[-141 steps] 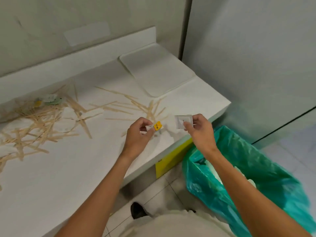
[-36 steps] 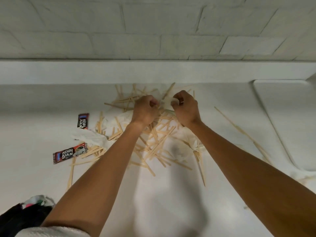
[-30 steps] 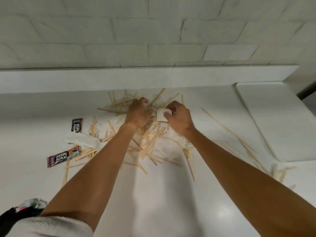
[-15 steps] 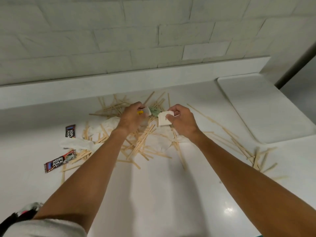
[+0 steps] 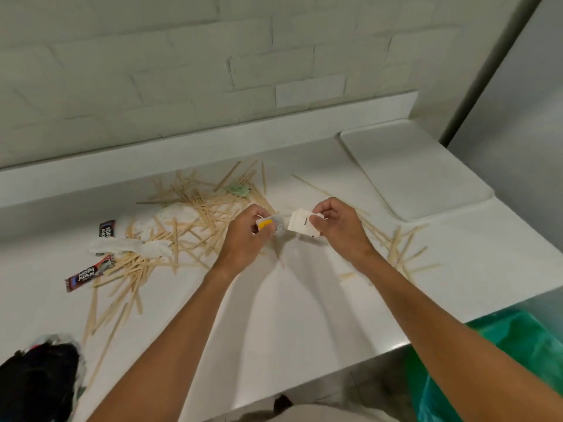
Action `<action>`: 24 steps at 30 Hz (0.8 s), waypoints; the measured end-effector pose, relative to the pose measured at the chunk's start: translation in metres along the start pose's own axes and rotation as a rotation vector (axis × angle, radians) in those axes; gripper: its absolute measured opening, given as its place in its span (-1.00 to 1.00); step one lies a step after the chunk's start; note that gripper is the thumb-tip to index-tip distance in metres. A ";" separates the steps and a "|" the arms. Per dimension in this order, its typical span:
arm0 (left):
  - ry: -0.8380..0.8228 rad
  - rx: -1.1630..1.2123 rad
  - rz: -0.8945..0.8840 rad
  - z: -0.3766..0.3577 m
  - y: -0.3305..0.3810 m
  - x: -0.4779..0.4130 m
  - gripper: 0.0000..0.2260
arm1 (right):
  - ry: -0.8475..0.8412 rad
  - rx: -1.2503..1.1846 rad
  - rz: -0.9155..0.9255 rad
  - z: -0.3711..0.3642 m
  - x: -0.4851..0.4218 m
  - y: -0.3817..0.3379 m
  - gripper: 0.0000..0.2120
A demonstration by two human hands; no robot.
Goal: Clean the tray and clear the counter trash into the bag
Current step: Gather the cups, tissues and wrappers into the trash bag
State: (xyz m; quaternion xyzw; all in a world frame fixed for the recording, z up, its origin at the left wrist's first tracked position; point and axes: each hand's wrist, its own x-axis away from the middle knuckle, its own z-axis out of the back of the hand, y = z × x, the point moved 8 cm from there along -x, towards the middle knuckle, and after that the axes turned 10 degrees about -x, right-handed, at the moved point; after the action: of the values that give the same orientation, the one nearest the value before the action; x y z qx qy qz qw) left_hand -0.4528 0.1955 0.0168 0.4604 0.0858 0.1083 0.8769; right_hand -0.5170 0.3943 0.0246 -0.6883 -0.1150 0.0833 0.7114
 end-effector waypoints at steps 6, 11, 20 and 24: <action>-0.086 0.060 -0.041 -0.091 0.059 0.047 -0.88 | 0.113 -0.032 -0.037 0.114 0.078 0.018 -0.93; -0.177 0.085 -0.084 -0.183 0.117 0.095 -0.89 | 0.294 -0.010 -0.042 0.231 0.148 0.027 -0.92; -0.406 0.106 -0.143 -0.350 0.193 0.194 -0.85 | 0.647 0.007 -0.170 0.425 0.289 0.090 -0.90; -0.489 0.102 -0.149 -0.411 0.214 0.228 -0.85 | 0.769 0.100 -0.406 0.487 0.355 0.148 -0.94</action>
State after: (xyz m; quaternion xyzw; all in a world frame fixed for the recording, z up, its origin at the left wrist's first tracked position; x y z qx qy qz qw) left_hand -0.3596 0.6992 -0.0491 0.5088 -0.0897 -0.0757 0.8529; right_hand -0.3055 0.9658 -0.0929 -0.5972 0.0295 -0.3152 0.7370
